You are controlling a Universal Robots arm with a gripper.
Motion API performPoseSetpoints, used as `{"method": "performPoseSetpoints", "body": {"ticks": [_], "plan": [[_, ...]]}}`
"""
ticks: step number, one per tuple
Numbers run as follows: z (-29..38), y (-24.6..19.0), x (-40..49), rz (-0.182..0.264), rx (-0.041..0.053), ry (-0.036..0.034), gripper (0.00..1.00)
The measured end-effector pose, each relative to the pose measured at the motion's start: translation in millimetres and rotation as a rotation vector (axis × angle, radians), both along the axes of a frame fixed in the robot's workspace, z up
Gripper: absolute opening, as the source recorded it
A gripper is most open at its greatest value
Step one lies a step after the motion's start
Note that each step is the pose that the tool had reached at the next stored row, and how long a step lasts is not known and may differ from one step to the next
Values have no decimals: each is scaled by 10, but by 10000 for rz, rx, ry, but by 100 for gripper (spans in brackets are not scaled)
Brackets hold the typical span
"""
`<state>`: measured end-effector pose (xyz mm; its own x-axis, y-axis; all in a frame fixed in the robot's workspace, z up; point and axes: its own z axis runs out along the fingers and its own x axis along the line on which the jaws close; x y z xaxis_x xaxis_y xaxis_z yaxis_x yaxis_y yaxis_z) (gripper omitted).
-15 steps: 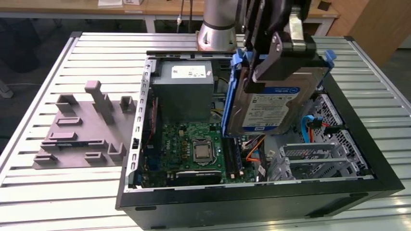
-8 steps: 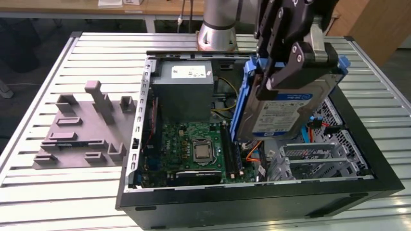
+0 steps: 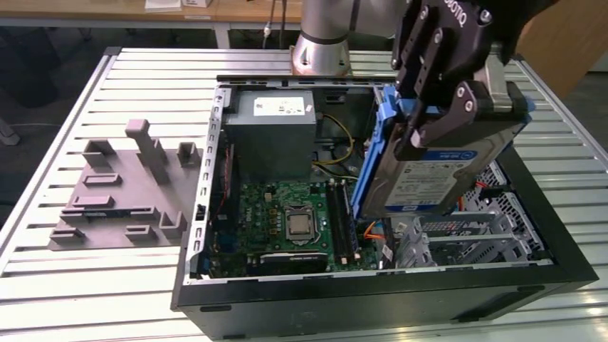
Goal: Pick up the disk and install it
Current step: 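Insert the disk into the insertion slot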
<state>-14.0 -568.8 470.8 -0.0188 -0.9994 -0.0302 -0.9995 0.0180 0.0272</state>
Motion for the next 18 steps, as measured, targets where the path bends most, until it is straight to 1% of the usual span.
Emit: {"method": "performPoseSetpoints", "body": {"ticks": [2,6,9,11,12,18], "plan": [[-13,-4,41,1,0,0,36],[-25,-13,48,-1,1,0,36],[-37,-55,53,1,0,0,36],[-45,-78,74,1,-1,0,36],[-70,-97,180,-1,0,0,36],[-93,-98,376,0,-2,0,36]]}}
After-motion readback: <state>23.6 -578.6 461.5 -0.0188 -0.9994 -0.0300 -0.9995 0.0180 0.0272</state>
